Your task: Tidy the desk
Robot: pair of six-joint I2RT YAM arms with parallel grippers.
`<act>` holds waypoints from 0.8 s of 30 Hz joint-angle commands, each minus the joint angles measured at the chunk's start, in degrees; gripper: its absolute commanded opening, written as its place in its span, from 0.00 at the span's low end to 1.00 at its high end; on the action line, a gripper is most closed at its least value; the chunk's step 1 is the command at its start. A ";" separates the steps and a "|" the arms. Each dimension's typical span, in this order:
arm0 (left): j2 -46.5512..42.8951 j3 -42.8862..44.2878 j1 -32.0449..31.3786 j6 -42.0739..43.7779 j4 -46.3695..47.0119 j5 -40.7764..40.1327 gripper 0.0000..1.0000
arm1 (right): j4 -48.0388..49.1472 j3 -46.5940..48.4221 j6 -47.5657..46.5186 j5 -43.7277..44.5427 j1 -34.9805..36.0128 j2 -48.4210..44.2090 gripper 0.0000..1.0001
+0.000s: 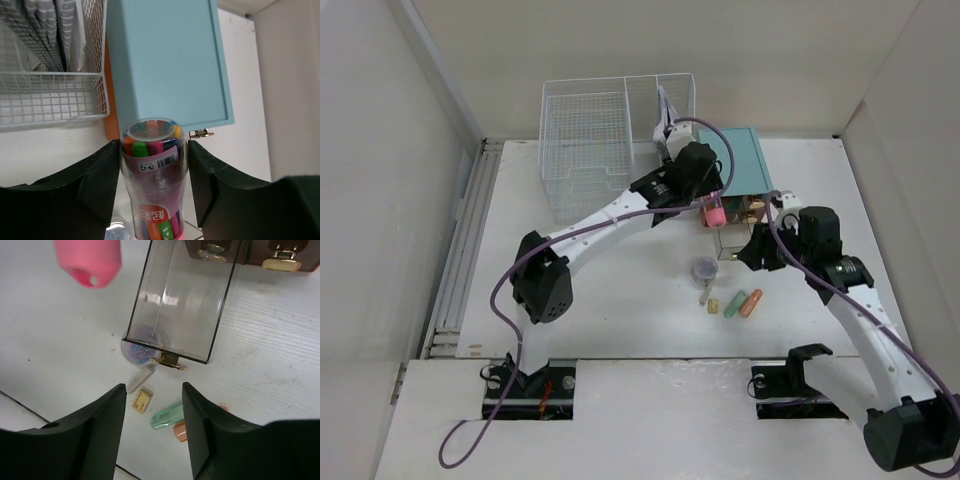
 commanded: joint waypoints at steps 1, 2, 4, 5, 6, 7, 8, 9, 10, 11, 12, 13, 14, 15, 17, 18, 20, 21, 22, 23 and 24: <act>1.58 6.60 0.12 2.64 -1.01 1.88 0.19 | -3.06 4.83 -1.59 2.86 -0.73 -3.14 0.52; 3.15 7.58 0.12 2.65 -1.01 1.88 0.19 | -3.60 5.36 -1.60 3.74 -0.73 -3.15 0.47; 4.74 10.73 0.12 3.26 -1.71 2.48 0.19 | -5.43 7.12 -1.60 5.93 -0.73 -4.02 0.35; 6.23 11.80 0.12 3.27 -2.41 2.49 0.19 | -5.45 7.12 -1.60 6.55 -0.73 -4.63 0.26; 6.76 12.68 0.12 3.27 -2.94 2.49 0.19 | -6.06 7.99 -1.60 6.56 -0.73 -4.64 0.22; 7.29 13.30 0.12 3.27 -2.94 3.01 0.19 | -6.06 8.52 -1.60 7.43 -1.34 -5.25 0.19; 7.30 13.31 0.12 3.27 -2.94 3.71 0.19 | -6.06 8.53 -1.60 8.13 -2.04 -5.25 0.16; 7.91 13.83 0.12 3.27 -2.94 3.72 0.19 | -5.37 8.53 -0.99 8.84 -2.57 -5.25 0.12; 7.91 13.83 0.12 3.27 -2.33 3.72 0.19 | -4.84 8.53 -0.99 8.84 -2.57 -5.78 0.12; 7.91 13.83 0.12 3.79 -2.33 4.59 0.19 | -4.22 8.01 -0.99 8.84 -3.44 -5.78 0.12; 8.43 13.83 0.12 3.79 -2.33 4.60 0.19 | -4.22 8.00 -0.20 8.32 -4.49 -5.78 0.12; 8.44 13.83 0.12 3.79 -2.33 5.38 0.18 | -3.52 7.31 -0.19 7.62 -5.29 -5.78 0.12; 8.44 13.83 -0.40 3.79 -2.33 6.09 0.18 | -3.51 7.30 -0.19 6.48 -6.08 -5.78 0.12; 8.44 13.83 -0.41 4.40 -2.33 6.09 0.18 | -2.99 7.30 -0.19 6.47 -7.48 -5.78 0.12; 8.97 13.83 -1.11 5.02 -2.33 6.62 0.18 | -2.99 7.30 -0.19 5.94 -8.10 -5.78 0.12; 8.97 13.83 -1.63 5.55 -2.33 6.62 0.18 | -2.99 7.30 -0.19 5.42 -8.11 -5.78 0.12; 9.49 13.83 -2.16 5.55 -2.33 7.23 0.18 | -2.46 6.68 0.33 4.72 -8.81 -5.78 0.12; 9.49 13.83 -2.17 6.07 -2.33 7.24 0.18 | -2.46 6.68 0.33 3.93 -9.51 -5.26 0.12; 9.49 13.83 -2.17 6.08 -2.33 7.24 0.18 | -2.46 6.68 0.33 3.92 -10.21 -5.25 0.12; 10.02 13.83 -2.78 6.08 -2.33 7.24 0.18 | -2.46 6.68 0.33 2.96 -10.22 -5.25 0.12; 10.02 13.83 -2.78 6.08 -2.33 7.76 0.18 | -2.46 6.16 0.33 2.95 -11.09 -5.25 0.12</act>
